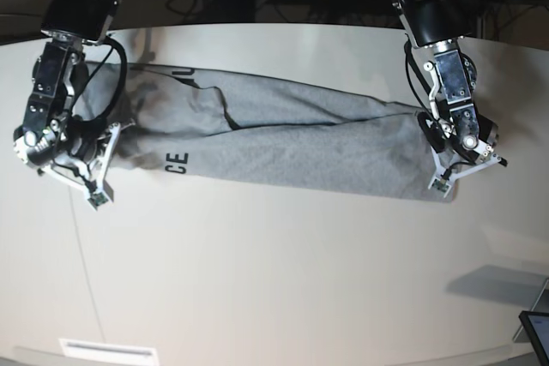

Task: Fold the T-shirt properly
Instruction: 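Regrasp the collar-end corner with the right gripper and pull it outward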

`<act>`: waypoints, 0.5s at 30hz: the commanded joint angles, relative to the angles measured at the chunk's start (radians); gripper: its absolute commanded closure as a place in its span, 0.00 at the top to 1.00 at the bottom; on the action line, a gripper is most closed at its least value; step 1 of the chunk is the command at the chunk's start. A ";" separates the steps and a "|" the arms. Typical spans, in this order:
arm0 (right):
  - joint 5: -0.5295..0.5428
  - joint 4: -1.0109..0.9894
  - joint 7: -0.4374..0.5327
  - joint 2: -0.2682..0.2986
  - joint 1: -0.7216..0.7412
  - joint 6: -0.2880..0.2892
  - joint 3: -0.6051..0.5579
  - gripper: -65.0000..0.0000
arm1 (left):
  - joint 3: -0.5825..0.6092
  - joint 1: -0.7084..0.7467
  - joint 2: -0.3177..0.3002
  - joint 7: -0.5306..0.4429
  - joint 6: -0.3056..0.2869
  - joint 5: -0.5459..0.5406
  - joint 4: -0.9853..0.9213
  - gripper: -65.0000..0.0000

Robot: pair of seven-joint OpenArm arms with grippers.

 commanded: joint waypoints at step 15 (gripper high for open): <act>0.006 0.031 0.005 0.006 -0.074 0.002 0.016 0.00 | 0.001 -0.018 -0.013 -0.004 0.003 0.011 0.015 0.36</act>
